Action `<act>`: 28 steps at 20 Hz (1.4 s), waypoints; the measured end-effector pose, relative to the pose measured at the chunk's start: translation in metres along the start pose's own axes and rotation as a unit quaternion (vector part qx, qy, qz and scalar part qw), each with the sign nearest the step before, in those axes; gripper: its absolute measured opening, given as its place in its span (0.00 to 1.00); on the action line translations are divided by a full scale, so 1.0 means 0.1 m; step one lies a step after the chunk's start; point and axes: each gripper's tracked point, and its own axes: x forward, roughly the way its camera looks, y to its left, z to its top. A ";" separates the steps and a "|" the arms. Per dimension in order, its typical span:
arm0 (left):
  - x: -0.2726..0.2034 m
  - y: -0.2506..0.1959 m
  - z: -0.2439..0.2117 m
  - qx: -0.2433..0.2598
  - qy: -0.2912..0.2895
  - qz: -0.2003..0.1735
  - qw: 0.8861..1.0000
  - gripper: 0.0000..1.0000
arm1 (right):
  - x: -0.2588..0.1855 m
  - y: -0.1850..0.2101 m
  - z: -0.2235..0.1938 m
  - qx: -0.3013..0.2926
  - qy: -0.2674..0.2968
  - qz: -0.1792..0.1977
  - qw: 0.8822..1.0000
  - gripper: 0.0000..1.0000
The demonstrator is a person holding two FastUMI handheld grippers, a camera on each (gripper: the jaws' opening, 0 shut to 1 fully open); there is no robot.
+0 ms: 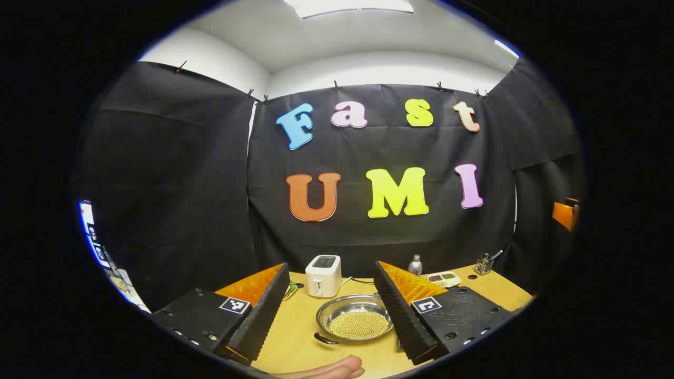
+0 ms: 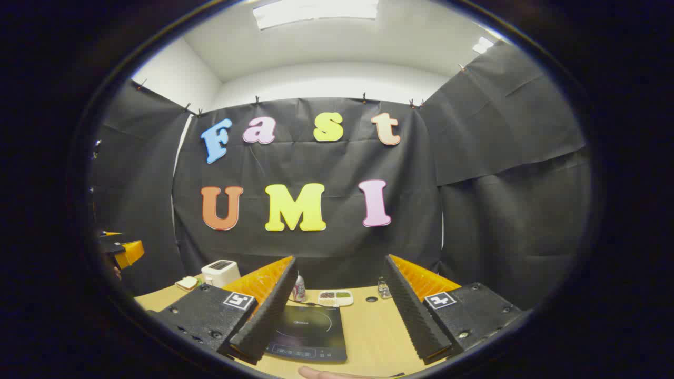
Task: First push the handle of the pot to place it horizontally, then grasp the pot with both hands and set it on the induction cooktop.
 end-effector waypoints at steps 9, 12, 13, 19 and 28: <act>0.00 -0.05 0.01 -0.007 -0.007 -0.003 1.000 0.96 | -0.05 -0.06 0.02 -0.009 -0.010 -0.003 1.000 1.00; 0.01 -0.08 -0.01 -0.004 -0.007 -0.005 1.000 0.96 | -0.06 -0.10 0.00 -0.006 -0.010 -0.005 1.000 0.99; 0.01 -0.07 -0.02 -0.004 -0.007 -0.002 1.000 0.96 | -0.07 -0.11 -0.01 -0.007 -0.009 -0.005 1.000 0.99; 0.12 -0.03 -0.09 -0.005 -0.015 0.012 1.000 0.86 | -0.10 -0.14 -0.01 -0.007 -0.015 -0.007 1.000 0.99; 0.46 -0.16 -0.82 -0.010 0.085 -0.032 0.996 0.45 | -0.11 -0.13 -0.06 -0.002 -0.014 -0.005 1.000 0.99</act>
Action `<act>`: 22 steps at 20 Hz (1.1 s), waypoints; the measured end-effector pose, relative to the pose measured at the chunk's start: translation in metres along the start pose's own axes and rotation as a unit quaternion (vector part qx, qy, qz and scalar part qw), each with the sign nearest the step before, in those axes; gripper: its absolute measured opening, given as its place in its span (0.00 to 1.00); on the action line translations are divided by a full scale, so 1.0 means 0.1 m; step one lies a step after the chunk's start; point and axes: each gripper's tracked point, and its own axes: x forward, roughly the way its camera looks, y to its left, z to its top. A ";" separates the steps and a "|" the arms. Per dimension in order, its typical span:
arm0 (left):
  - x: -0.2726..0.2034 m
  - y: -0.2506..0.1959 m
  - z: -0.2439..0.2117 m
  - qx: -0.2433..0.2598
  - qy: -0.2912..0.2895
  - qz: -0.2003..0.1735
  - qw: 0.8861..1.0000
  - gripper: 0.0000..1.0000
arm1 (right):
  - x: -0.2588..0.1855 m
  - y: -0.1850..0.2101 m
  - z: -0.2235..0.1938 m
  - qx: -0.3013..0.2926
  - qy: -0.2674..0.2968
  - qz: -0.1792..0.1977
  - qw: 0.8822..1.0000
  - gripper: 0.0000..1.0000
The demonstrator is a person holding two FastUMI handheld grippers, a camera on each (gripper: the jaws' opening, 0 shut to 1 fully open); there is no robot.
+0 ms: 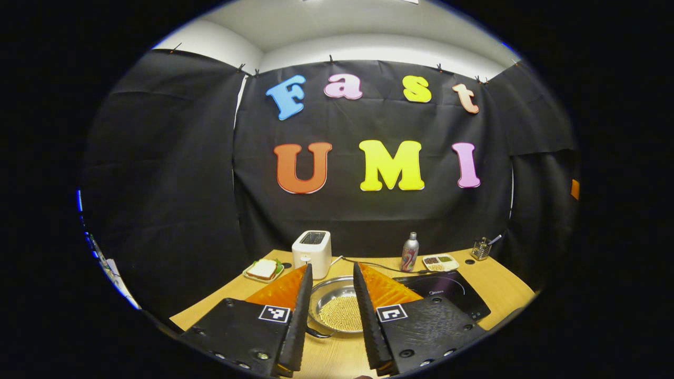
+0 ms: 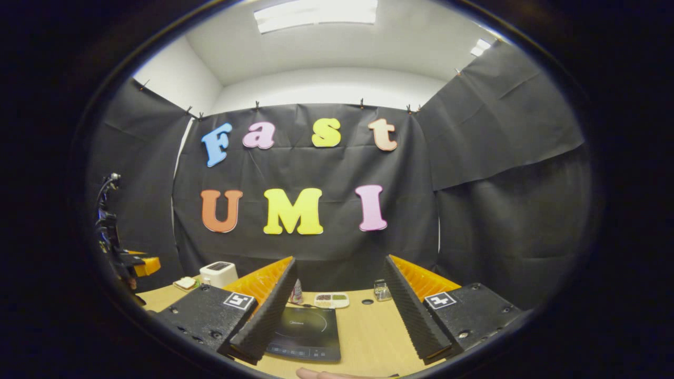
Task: First push the handle of the pot to place it horizontally, then grasp the pot with both hands and set it on the induction cooktop.
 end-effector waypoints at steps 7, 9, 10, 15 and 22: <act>0.28 -0.11 -0.75 -0.016 0.096 -0.024 0.995 0.02 | 0.06 0.02 -0.17 0.003 0.013 0.000 1.000 0.99; 0.36 -0.14 -0.93 -0.001 0.112 -0.038 0.993 0.00 | 0.08 0.04 -0.24 0.002 0.020 0.003 1.000 0.99; 0.38 -0.13 -1.03 0.006 0.126 -0.038 0.991 0.00 | 0.09 0.06 -0.27 0.002 0.023 0.005 1.000 0.99; 0.45 -0.22 -1.61 0.034 0.198 -0.048 0.978 0.00 | 0.17 0.06 -0.43 0.004 0.038 0.009 0.999 1.00; 0.57 -0.18 -2.17 0.026 0.269 -0.047 0.962 0.00 | 0.26 0.00 -0.64 0.009 0.067 0.007 0.998 1.00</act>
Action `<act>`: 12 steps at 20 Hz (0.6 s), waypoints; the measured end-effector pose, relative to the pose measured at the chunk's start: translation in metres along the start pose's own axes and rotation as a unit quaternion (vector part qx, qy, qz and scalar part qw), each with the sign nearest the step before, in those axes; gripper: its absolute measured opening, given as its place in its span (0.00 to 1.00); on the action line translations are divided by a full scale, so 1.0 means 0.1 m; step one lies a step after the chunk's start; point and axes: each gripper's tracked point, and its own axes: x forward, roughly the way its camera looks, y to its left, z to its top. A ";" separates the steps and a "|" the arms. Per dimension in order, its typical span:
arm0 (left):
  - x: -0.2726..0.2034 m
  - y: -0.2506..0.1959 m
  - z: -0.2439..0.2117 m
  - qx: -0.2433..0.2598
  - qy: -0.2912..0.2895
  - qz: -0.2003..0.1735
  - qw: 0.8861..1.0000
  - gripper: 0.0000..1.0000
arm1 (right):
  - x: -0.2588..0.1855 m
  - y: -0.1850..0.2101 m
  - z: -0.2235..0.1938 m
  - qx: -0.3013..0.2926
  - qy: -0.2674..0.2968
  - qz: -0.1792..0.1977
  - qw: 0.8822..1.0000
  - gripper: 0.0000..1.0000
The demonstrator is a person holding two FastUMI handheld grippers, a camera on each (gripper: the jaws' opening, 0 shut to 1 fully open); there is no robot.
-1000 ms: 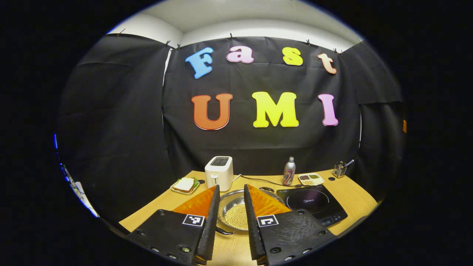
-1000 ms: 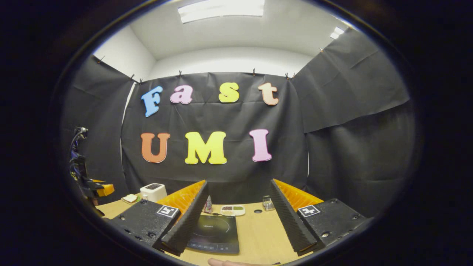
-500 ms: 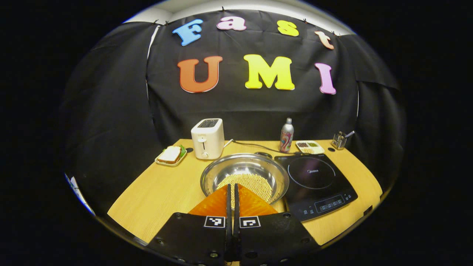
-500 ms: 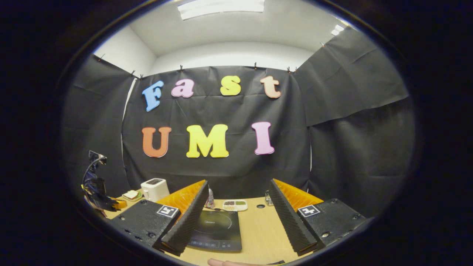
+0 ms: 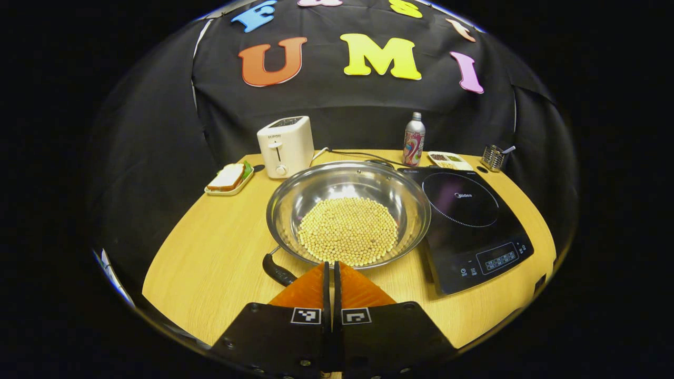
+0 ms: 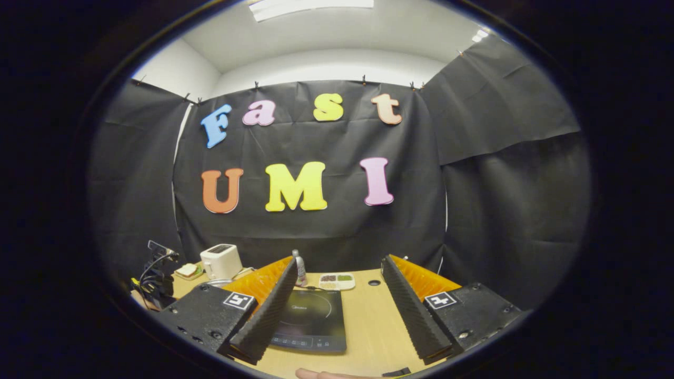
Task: First push the handle of the pot to place it horizontally, then grasp the pot with both hands and set it on the induction cooktop.
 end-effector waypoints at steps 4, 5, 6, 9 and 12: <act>0.08 0.04 -0.15 0.005 0.032 -0.005 0.999 0.00 | 0.04 -0.03 -0.03 -0.010 -0.003 -0.005 1.000 1.00; 0.10 0.06 -0.12 0.008 0.031 -0.003 0.999 0.00 | 0.05 -0.03 -0.07 -0.014 -0.001 -0.007 1.000 1.00; 0.09 0.06 -0.13 0.004 0.035 -0.005 0.999 0.00 | 0.05 -0.01 -0.08 -0.014 0.002 -0.006 1.000 0.99; 0.13 0.07 -0.12 -0.004 0.041 -0.017 0.999 0.00 | 0.07 0.04 -0.12 -0.011 0.007 0.003 1.000 1.00; 0.12 0.12 -0.12 -0.004 0.042 -0.016 0.999 0.00 | 0.08 0.03 -0.13 -0.013 0.010 0.002 1.000 1.00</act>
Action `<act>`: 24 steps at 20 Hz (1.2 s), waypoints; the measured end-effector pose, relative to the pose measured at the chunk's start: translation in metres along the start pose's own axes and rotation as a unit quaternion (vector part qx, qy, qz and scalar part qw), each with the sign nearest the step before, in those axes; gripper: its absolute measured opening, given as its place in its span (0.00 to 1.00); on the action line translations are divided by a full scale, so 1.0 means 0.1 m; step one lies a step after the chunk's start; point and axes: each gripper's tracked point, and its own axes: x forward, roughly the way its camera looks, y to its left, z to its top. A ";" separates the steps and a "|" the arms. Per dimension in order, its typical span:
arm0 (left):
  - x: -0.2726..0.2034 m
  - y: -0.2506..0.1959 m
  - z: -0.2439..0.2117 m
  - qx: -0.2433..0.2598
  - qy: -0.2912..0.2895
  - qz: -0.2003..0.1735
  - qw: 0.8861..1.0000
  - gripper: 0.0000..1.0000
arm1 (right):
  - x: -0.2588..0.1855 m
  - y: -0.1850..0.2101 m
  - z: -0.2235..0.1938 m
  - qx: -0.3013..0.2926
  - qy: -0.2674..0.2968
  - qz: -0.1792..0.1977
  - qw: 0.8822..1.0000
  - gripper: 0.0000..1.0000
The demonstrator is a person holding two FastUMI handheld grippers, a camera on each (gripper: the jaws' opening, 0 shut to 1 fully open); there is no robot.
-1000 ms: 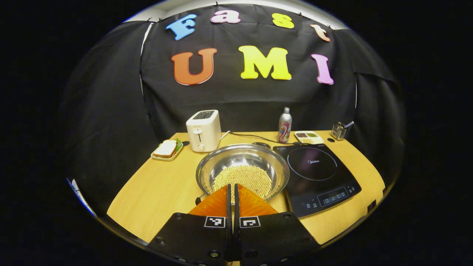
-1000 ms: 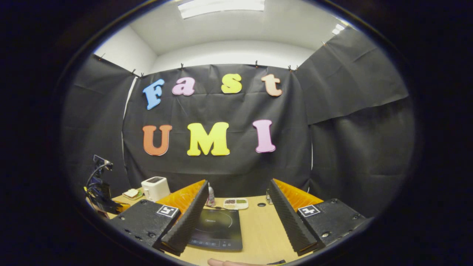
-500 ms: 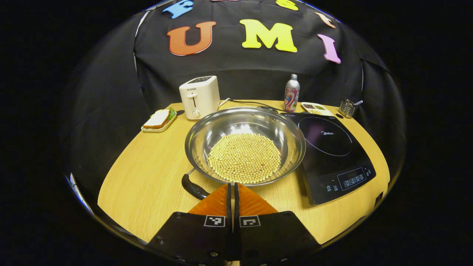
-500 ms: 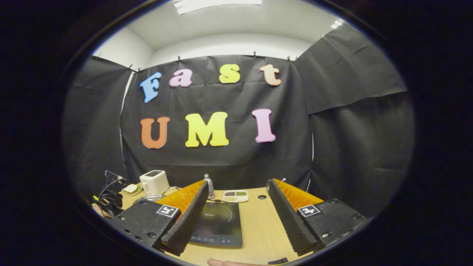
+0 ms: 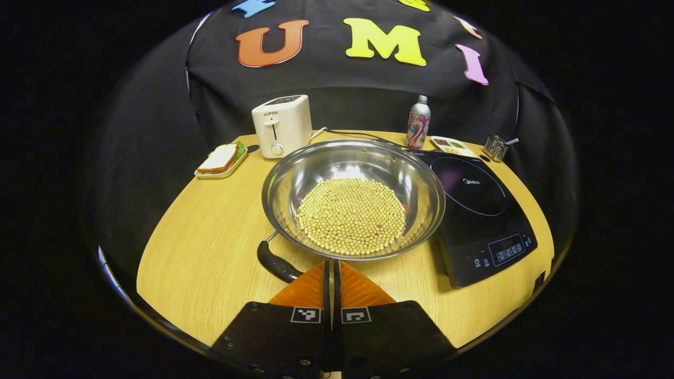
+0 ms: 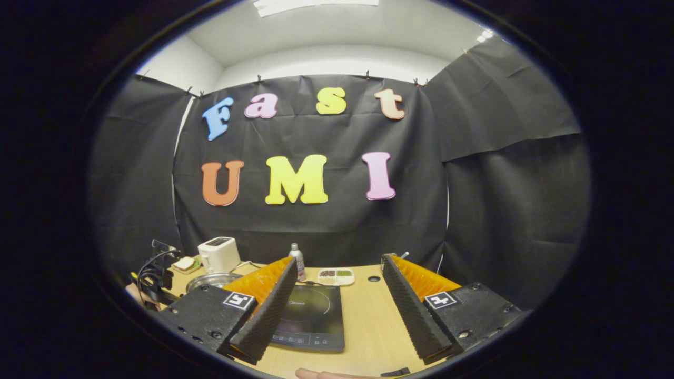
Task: First push the handle of the pot to place it horizontally, then grasp the pot with both hands and set it on the induction cooktop.
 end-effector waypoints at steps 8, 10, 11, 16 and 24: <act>0.08 0.36 0.07 -0.030 0.007 0.013 0.999 0.00 | 0.05 -0.04 -0.05 0.004 0.007 -0.003 1.000 0.99; 0.12 0.44 0.09 -0.034 0.009 0.017 0.999 0.09 | 0.07 -0.04 -0.07 0.005 0.007 -0.002 1.000 0.99; 0.14 0.48 0.11 -0.036 0.009 0.018 0.999 0.00 | 0.09 -0.05 -0.08 0.004 0.007 -0.002 1.000 1.00; 0.24 0.66 0.18 -0.046 0.011 0.030 0.998 0.00 | 0.17 -0.13 -0.18 0.008 0.016 -0.008 1.000 1.00; 0.40 0.86 0.33 -0.056 0.013 0.042 0.997 0.00 | 0.15 -0.03 -0.13 0.001 0.006 0.002 1.000 1.00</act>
